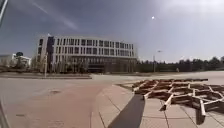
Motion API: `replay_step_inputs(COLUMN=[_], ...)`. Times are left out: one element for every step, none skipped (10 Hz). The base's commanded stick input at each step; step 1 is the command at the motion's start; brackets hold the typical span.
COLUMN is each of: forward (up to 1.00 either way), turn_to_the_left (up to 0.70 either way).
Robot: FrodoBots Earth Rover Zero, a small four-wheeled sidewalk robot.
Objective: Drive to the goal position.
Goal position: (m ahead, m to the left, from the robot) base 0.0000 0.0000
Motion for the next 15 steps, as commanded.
replay_step_inputs(forward=[0.05,0.05,0.05,0.05,0.05,0.05,0.05,0.05,0.05,0.05,0.05,0.05,0.05,0.05,0.05], turn_to_the_left=[0.0,0.0,0.0,0.0,0.0,0.0,0.0,0.0,0.0,0.0,0.0,0.0,0.0,0.0,0.0])
